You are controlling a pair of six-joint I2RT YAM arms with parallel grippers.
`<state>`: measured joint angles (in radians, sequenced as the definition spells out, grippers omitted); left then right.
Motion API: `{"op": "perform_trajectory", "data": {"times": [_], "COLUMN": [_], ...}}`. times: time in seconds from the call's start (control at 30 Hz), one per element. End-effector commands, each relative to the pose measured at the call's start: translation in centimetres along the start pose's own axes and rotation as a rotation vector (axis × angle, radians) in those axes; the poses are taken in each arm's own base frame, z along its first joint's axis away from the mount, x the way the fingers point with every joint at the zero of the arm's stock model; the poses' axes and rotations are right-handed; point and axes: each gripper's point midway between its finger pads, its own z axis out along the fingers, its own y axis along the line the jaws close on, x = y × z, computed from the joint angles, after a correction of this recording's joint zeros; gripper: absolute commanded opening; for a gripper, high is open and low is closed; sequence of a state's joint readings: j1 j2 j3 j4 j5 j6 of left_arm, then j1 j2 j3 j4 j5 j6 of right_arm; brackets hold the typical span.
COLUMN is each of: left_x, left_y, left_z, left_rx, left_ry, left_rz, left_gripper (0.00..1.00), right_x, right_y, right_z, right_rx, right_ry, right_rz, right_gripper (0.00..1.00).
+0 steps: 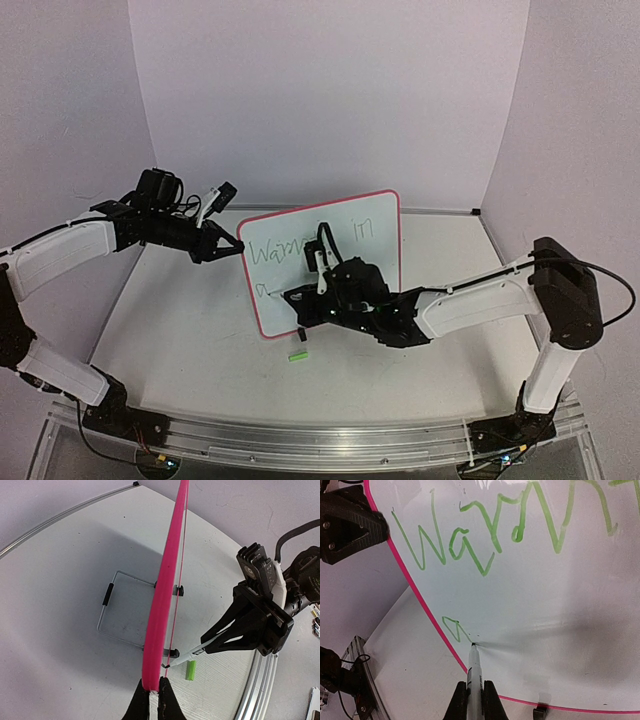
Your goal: Write a sentence on the whiteboard
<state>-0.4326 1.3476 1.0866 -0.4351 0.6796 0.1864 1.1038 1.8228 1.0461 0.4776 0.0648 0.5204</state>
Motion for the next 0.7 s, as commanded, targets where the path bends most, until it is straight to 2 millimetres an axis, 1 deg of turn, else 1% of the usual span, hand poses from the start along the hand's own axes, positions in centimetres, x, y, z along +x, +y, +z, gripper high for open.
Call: {"op": "perform_trajectory", "data": {"times": [0.0,0.13,0.3,0.4,0.47,0.53,0.67], "left_x": [2.4,2.5,2.4,2.5,2.5,2.5,2.6], "left_y": [-0.5,-0.5,-0.5,-0.5,-0.5,-0.5,-0.4], "left_z": [1.2,1.2,1.2,1.2,1.3,1.3,1.3], "left_rx": [0.014,0.011,0.013,0.015,0.015,0.014,0.011], "left_ry": [0.096,0.097,0.096,0.097,0.098,0.099,0.101], "left_rz": [-0.015,-0.015,-0.014,-0.015,-0.016,-0.017,-0.018], "left_gripper": [0.0,0.0,0.0,0.0,0.0,0.0,0.0], "right_x": [-3.1,-3.8,-3.5,-3.0,-3.3,-3.4,-3.7], "right_y": [0.2,0.6,0.1,-1.0,-1.7,-1.5,-1.9], "right_z": [-1.9,-3.6,-4.7,-4.6,-4.4,-4.0,-3.4], "right_rx": [0.01,-0.014,-0.024,-0.031,-0.033,-0.056,-0.065], "right_ry": [-0.076,-0.092,-0.08,-0.064,-0.069,-0.058,-0.058], "right_rz": [-0.003,0.002,0.017,0.04,0.057,0.056,0.062], "right_gripper": [0.0,0.0,0.0,0.0,0.0,0.0,0.0]}}
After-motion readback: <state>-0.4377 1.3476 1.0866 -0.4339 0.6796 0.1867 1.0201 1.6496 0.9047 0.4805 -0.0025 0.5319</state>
